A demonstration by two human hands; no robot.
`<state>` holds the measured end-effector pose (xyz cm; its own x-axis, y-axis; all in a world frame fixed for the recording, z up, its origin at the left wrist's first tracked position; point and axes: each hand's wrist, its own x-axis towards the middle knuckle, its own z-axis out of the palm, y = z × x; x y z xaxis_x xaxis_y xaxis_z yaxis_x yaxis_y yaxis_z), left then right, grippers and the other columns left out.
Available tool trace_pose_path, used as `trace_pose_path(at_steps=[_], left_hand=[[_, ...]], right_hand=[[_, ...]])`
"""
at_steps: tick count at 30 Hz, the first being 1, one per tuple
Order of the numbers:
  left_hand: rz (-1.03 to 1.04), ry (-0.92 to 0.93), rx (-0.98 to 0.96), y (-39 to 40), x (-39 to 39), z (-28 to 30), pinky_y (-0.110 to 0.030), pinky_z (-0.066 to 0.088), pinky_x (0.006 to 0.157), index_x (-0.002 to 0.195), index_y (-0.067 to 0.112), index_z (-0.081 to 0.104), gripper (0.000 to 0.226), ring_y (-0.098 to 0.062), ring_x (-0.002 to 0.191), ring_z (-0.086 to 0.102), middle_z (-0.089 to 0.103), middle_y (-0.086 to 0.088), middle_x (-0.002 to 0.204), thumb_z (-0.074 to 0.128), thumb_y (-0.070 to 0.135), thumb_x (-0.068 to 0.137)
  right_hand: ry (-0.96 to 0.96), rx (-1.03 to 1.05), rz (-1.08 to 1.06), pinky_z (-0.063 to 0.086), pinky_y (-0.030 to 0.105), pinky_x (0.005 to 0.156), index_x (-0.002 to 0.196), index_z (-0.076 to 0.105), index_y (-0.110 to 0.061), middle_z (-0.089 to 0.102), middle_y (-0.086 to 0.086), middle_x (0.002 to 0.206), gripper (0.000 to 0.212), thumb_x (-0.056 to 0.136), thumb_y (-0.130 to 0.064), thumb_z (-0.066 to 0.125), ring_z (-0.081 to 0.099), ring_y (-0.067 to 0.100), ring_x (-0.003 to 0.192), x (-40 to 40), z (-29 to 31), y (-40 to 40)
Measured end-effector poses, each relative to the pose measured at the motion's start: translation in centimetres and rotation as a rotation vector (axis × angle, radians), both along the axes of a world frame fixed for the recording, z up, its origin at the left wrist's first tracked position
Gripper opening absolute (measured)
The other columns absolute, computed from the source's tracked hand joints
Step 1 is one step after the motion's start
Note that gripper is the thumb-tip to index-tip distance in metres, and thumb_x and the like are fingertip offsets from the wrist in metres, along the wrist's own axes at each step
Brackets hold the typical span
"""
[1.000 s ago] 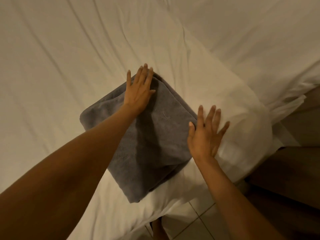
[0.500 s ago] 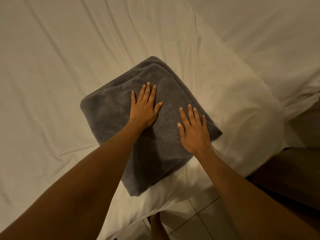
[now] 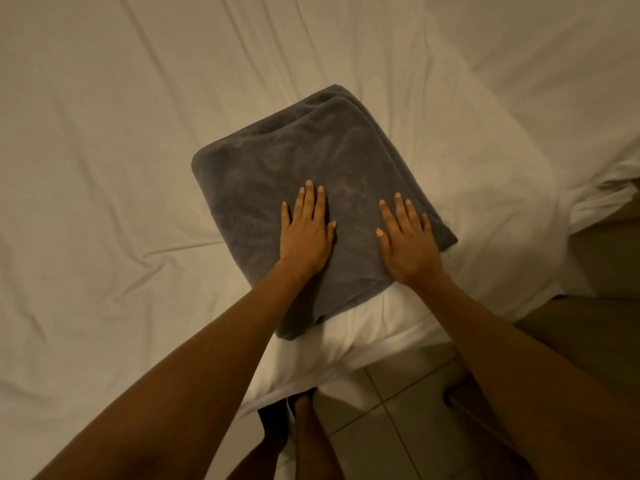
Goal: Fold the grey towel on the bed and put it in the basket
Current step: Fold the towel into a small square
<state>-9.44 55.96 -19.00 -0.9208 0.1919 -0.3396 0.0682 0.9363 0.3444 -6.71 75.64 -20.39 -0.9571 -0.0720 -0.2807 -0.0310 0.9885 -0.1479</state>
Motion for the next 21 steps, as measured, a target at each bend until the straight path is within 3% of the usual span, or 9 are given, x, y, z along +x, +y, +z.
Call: trace_pose_path(at_steps=[9,13,15,21], left_hand=[[0.1,0.032,-0.01,0.8,10.6,-0.2,-0.042,-0.006,0.119,0.152,0.012,0.006,0.066,-0.021,0.149,0.0,0.0,-0.01,0.161,0.022,0.048,0.099],[0.085,0.059,-0.034,1.3,13.6,-0.5,-0.039,-0.009,0.117,0.152,0.012,0.003,0.078,-0.023,0.149,0.002,0.0,-0.01,0.16,0.025,0.059,0.094],[0.087,0.069,-0.075,1.7,14.2,-0.7,-0.041,-0.009,0.116,0.152,0.011,0.002,0.083,-0.025,0.149,0.002,0.0,-0.012,0.16,0.033,0.06,0.092],[0.152,0.091,-0.149,2.9,14.1,-1.3,-0.046,-0.003,0.116,0.15,0.006,0.011,0.083,-0.031,0.147,0.01,0.01,-0.016,0.159,0.056,0.038,0.088]], right_hand=[[0.107,0.059,0.243,0.029,0.052,0.111,0.148,0.03,-0.015,0.027,0.018,0.154,0.056,0.099,-0.042,0.032,0.028,0.034,0.142,4.6,1.0,3.2],[0.059,0.07,0.383,0.025,0.048,0.114,0.15,0.024,-0.016,0.02,0.016,0.157,0.068,0.094,-0.054,0.037,0.023,0.031,0.144,4.4,1.1,5.6],[0.037,0.106,0.442,0.023,0.049,0.115,0.151,0.018,-0.017,0.015,0.015,0.158,0.073,0.092,-0.049,0.047,0.019,0.03,0.145,4.1,1.1,6.5],[0.116,0.219,0.491,0.017,0.053,0.115,0.15,0.021,-0.014,0.022,0.017,0.156,0.076,0.087,-0.035,0.057,0.025,0.031,0.143,2.5,0.8,6.4]])
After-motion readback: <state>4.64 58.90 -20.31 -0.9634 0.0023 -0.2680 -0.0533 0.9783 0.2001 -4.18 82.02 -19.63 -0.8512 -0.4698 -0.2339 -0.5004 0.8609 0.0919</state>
